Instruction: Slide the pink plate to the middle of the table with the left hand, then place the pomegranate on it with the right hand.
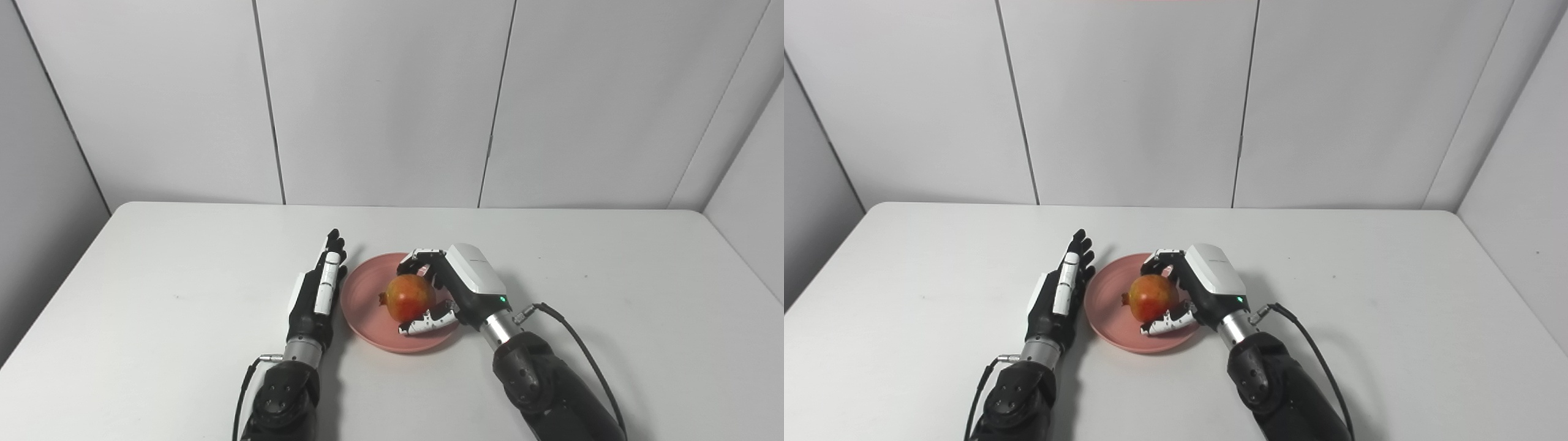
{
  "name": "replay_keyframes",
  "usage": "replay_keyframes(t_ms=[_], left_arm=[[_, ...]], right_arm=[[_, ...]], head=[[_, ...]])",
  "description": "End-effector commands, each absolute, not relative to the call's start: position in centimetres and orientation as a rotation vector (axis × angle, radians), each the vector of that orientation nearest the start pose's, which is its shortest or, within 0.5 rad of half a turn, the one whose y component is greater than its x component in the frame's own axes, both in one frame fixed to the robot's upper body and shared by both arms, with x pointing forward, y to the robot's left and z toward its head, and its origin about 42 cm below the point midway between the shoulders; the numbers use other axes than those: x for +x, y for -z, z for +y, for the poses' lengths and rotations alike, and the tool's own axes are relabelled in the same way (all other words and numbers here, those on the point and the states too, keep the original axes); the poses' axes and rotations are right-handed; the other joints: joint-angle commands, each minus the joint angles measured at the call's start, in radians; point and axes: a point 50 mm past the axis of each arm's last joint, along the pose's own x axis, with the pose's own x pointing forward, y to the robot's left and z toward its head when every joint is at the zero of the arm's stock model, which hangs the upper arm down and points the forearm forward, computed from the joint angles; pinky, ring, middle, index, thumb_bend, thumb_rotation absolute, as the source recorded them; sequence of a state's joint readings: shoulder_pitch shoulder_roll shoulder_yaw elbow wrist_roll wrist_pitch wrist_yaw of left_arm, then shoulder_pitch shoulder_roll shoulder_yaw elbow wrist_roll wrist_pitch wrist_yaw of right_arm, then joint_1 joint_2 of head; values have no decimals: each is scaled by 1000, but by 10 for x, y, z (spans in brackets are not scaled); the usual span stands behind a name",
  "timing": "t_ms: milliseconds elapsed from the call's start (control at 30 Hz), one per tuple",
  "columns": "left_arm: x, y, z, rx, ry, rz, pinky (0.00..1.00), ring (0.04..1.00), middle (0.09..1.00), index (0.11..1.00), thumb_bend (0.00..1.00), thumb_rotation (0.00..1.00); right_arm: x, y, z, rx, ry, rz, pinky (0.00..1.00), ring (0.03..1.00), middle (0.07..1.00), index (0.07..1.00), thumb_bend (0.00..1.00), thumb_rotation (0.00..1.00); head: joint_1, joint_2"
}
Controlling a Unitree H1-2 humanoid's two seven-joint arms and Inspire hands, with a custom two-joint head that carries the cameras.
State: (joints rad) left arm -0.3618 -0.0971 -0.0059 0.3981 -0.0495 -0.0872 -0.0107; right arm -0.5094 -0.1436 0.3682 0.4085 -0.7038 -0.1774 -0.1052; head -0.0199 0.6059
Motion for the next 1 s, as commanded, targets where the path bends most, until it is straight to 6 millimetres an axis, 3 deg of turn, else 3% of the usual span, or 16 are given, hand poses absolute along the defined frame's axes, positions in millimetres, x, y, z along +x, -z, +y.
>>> replay_keyframes(t_ms=[0, 167, 200, 267, 400, 567, 600, 667, 833, 967], left_arm=[[393, -118, 128, -129, 144, -56, 988, 1000, 1000, 1000, 540, 1000], [392, -118, 128, -129, 143, -55, 987, 1000, 1000, 1000, 545, 1000], [392, -119, 128, -130, 143, -55, 990, 1000, 1000, 1000, 537, 1000], [392, -119, 128, -130, 142, -54, 988, 1000, 1000, 1000, 531, 1000], [392, -119, 129, -124, 144, -56, 985, 1000, 1000, 1000, 526, 1000], [392, -119, 130, -115, 151, -65, 979, 1000, 1000, 1000, 527, 1000], [392, -119, 130, -113, 151, -66, 978, 999, 1000, 1000, 528, 1000], [392, -119, 130, -115, 153, -65, 984, 1000, 1000, 1000, 535, 1000], [393, -119, 130, -106, 156, -59, 996, 1000, 1000, 1000, 544, 1000], [393, -119, 130, -98, 152, -62, 989, 1000, 1000, 1000, 546, 1000]], right_arm=[[433, -186, -127, -967, -324, -553, 543, 539, 472, 506, 520, 0], [433, -184, -128, -989, -314, -533, 672, 666, 543, 472, 515, 0], [433, -184, -128, -989, -311, -534, 692, 702, 649, 485, 510, 79], [432, -183, -127, -984, -305, -543, 711, 749, 733, 493, 507, 121], [430, -183, -126, -996, -303, -544, 856, 865, 854, 498, 505, 151], [428, -183, -127, -1049, -327, -536, 989, 972, 939, 499, 501, 176], [428, -183, -127, -1052, -333, -533, 996, 989, 952, 629, 581, 413], [427, -183, -128, -1046, -343, -526, 1000, 999, 967, 716, 659, 581], [423, -186, -130, -1018, -360, -531, 1000, 1000, 992, 771, 703, 656], [420, -188, -132, -969, -365, -543, 1000, 1000, 1000, 811, 716, 650]], head=[[1, -1], [2, 1], [2, 2], [1, 1], [1, 2], [0, 0], [1, 0], [1, 1], [0, 0], [0, -1]])
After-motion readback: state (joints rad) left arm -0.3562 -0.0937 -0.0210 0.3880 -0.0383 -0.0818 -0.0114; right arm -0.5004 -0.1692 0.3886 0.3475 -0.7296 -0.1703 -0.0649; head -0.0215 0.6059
